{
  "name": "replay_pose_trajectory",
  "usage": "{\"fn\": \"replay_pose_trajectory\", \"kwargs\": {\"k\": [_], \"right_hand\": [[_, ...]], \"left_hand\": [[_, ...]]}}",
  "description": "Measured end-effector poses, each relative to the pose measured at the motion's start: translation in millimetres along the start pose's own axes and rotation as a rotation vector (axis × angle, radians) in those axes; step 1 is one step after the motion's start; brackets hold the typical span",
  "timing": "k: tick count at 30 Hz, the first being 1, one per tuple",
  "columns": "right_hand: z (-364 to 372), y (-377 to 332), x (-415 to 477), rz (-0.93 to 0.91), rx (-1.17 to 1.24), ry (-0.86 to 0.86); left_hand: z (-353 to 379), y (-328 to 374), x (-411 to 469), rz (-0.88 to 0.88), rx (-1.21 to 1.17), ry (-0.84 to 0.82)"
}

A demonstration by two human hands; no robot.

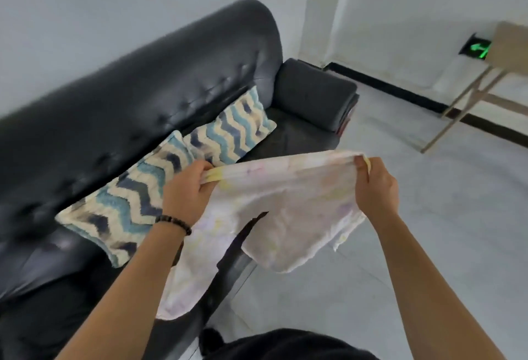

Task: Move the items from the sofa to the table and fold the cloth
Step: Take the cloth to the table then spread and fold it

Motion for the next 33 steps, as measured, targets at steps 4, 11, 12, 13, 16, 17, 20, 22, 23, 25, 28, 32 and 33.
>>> {"fn": "replay_pose_trajectory", "kwargs": {"k": [4, 11, 12, 13, 16, 17, 20, 22, 23, 25, 28, 32, 33], "right_hand": [[-93.1, 94.8, 50.3, 0.076, 0.069, 0.134], [-224.5, 208.5, 124.7, 0.168, 0.172, 0.397], [-234.1, 223.9, 137.9, 0.189, 0.189, 0.412], [-239.4, 235.8, 148.9, 0.213, 0.201, 0.414], [-254.2, 282.7, 191.2, 0.285, 0.232, 0.425], [-260.5, 298.4, 206.6, 0.306, 0.239, 0.437], [-288.5, 352.6, 256.7, 0.395, 0.191, 0.483], [-320.4, 394.3, 286.6, 0.477, 0.102, 0.533], [-341.0, 414.1, 299.8, 0.517, 0.044, 0.555], [-388.1, 446.4, 326.2, 0.558, -0.055, 0.613], [-460.8, 479.3, 357.0, 0.57, -0.17, 0.745], [-533.5, 538.0, 378.9, 0.62, -0.291, 0.909], [-544.2, 558.4, 385.8, 0.633, -0.31, 0.925]], "left_hand": [[53.7, 137.9, 37.0, 0.2, 0.023, 0.056], [138.0, 353.9, 93.9, 0.386, -0.14, 0.088], [153.6, 380.0, 102.8, 0.415, -0.166, 0.089], [167.3, 401.2, 110.5, 0.439, -0.184, 0.085], [230.3, 471.4, 136.6, 0.523, -0.228, 0.043], [255.0, 492.6, 146.6, 0.534, -0.251, 0.023], [332.1, 557.1, 179.8, 0.582, -0.344, -0.035], [381.5, 601.0, 206.7, 0.608, -0.378, -0.079], [403.6, 622.9, 219.3, 0.618, -0.388, -0.101], [442.4, 669.1, 240.3, 0.653, -0.411, -0.145], [491.5, 747.7, 254.7, 0.769, -0.456, -0.202], [566.3, 838.3, 247.9, 0.905, -0.459, -0.321], [588.9, 855.9, 249.0, 0.924, -0.439, -0.338]]}}
Point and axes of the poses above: each hand's wrist, its own x-axis towards the middle knuckle, its own z-axis out of the palm, y = z × x, the point moved 10 cm from there along x, towards the middle knuckle, and after that the axes turned 5 degrees about y, right-handed, at the moved point
